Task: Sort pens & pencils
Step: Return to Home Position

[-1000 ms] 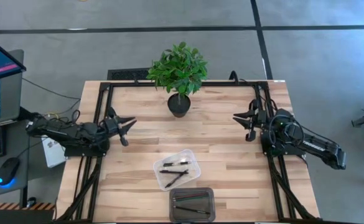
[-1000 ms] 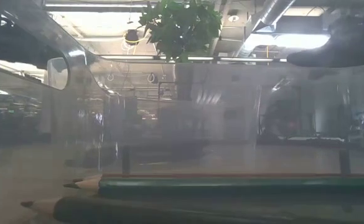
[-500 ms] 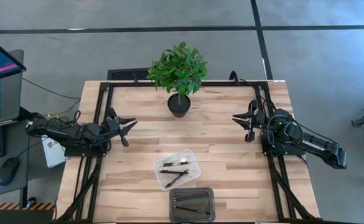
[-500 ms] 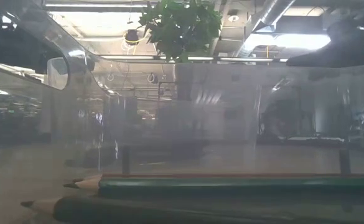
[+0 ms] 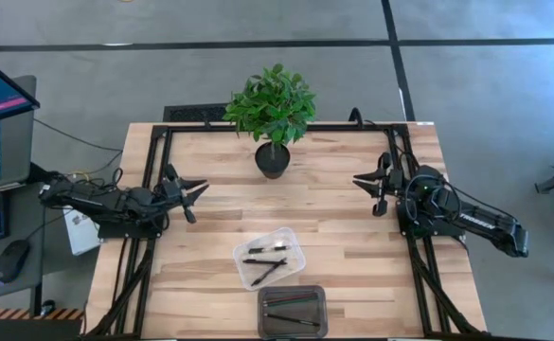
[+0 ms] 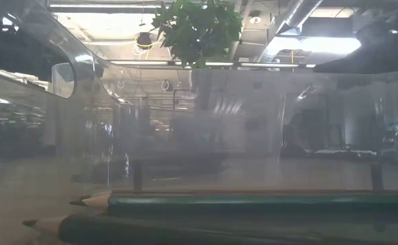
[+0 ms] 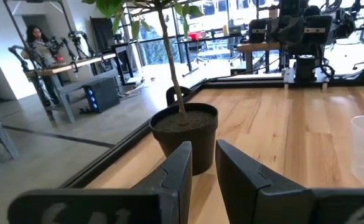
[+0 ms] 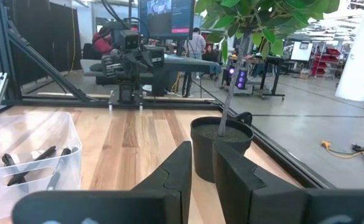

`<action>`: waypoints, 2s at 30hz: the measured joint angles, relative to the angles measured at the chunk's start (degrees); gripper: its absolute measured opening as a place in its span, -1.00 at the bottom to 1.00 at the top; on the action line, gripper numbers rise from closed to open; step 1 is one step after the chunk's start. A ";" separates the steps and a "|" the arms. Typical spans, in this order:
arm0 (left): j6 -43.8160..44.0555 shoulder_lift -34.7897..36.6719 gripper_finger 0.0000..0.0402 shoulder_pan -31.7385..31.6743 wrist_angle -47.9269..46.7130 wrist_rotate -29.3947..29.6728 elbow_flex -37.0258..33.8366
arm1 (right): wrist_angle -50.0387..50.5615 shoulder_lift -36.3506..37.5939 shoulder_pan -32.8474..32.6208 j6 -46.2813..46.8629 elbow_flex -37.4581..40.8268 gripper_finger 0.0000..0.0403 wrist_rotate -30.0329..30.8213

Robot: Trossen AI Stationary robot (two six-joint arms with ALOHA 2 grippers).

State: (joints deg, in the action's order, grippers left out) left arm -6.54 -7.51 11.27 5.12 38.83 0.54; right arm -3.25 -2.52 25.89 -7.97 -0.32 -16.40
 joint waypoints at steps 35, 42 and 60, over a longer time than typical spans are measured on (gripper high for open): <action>-1.18 0.00 -0.68 0.00 -0.08 -0.02 -0.07 | 0.00 0.00 0.02 0.00 0.02 -0.57 0.00; -1.18 0.00 -0.68 0.00 -0.11 -0.02 -0.07 | 0.00 0.00 0.02 0.00 0.04 -0.57 0.00; -1.18 0.00 -0.68 0.00 -0.11 -0.02 -0.07 | -0.01 0.00 0.02 0.00 0.04 -0.57 0.00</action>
State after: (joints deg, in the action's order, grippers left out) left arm -7.73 -7.51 11.27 5.02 38.81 0.47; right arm -3.26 -2.52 25.91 -7.97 -0.27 -16.40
